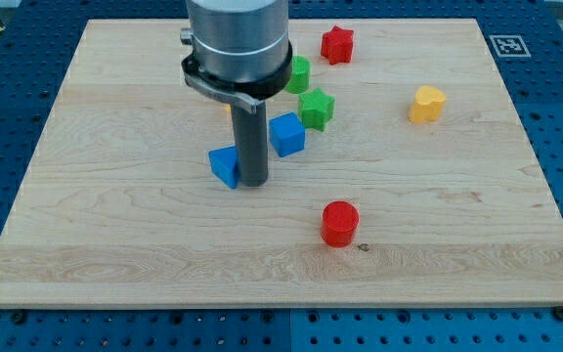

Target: Push the blue cube towards the yellow hexagon

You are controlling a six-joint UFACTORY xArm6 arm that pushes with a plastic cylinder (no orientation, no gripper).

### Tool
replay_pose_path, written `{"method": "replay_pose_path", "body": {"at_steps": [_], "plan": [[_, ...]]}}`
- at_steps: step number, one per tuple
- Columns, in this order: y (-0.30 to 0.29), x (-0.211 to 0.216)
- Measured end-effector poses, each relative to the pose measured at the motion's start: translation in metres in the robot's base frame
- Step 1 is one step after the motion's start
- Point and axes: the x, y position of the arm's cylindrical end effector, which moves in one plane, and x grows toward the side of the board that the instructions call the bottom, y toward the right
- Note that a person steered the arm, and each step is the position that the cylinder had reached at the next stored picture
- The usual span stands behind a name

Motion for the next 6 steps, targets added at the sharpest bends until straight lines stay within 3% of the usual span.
{"method": "replay_pose_path", "body": {"at_steps": [1, 2, 3, 6], "plan": [[-0.007, 0.046], [-0.034, 0.048], [-0.033, -0.015], [-0.033, -0.048]]}}
